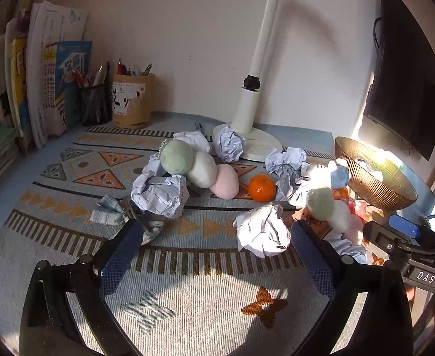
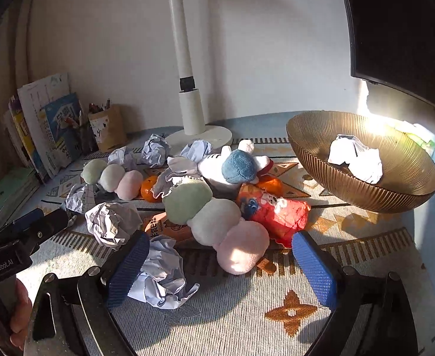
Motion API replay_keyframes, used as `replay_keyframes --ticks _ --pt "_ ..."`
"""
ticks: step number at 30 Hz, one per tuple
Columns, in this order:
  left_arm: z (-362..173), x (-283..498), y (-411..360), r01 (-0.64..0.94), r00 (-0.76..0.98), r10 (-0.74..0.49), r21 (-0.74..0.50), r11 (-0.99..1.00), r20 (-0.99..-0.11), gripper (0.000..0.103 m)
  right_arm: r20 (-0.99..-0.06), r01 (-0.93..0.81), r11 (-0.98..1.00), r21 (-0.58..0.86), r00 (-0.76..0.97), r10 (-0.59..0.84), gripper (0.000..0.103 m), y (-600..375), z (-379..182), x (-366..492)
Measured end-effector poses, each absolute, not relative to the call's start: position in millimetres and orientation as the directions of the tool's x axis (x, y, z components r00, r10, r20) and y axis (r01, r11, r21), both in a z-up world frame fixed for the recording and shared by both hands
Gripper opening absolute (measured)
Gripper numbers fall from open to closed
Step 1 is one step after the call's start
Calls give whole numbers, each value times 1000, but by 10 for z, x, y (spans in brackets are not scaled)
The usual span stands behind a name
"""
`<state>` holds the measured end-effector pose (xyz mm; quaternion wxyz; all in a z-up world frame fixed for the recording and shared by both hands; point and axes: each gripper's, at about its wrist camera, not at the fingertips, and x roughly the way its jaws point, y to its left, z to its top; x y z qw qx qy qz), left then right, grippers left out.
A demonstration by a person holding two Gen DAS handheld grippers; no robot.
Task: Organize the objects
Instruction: 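Close the left tool on a crumpled paper ball while the right tool grasps another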
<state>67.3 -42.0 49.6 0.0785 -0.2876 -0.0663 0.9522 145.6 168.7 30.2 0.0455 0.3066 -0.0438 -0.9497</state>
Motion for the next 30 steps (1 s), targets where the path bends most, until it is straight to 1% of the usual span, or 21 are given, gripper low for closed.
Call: replay_keyframes --ticks 4,7,12,14,17,19,21,23,24,25,26,27,29,30 --pt "481 647 -454 -101 -815 189 -187 -977 -549 100 -568 64 -983 174 -809 -154 97 1781 300 1464" --pt "466 623 -501 -87 -810 192 -210 -974 -554 100 -559 63 -979 194 -813 -163 97 1802 305 1481" --pt "461 626 -522 -89 -809 203 -225 -970 -552 100 -565 80 -983 162 -810 -159 97 1726 306 1485" --pt "457 615 -494 -94 -804 201 -215 -972 -560 100 -583 115 -982 149 -792 -181 97 1665 288 1464" --pt "421 527 -381 -133 -760 220 -186 -974 -612 100 -611 192 -973 130 -757 -232 97 1547 257 1452" --pt "397 453 -285 -168 -722 237 -168 -971 -650 100 -643 242 -959 148 -713 -279 97 1472 221 1445" --pt "372 351 -182 -194 -680 239 -144 -970 -693 100 -664 231 -965 124 -703 -253 97 1404 182 1443" --pt "353 242 -101 -229 -639 264 -149 -962 -722 100 -676 235 -968 83 -701 -229 96 1326 154 1429" --pt "339 190 -72 -235 -624 270 -154 -960 -734 100 -684 237 -968 76 -695 -224 95 1304 139 1410" --pt "322 149 -46 -244 -615 277 -156 -957 -739 100 -694 237 -969 69 -686 -217 89 1286 119 1386" --pt "307 116 -26 -249 -614 278 -153 -956 -739 99 -709 234 -970 67 -673 -211 81 1279 88 1357" --pt "295 89 -16 -245 -619 270 -146 -959 -737 98 -726 225 -972 71 -656 -206 77 1285 51 1327" --pt "256 41 -4 -240 -613 270 -150 -959 -743 90 -739 227 -968 103 -634 -227 70 1326 17 1291" --pt "231 18 -3 -244 -597 285 -169 -955 -750 80 -733 233 -966 114 -636 -240 69 1340 25 1299"
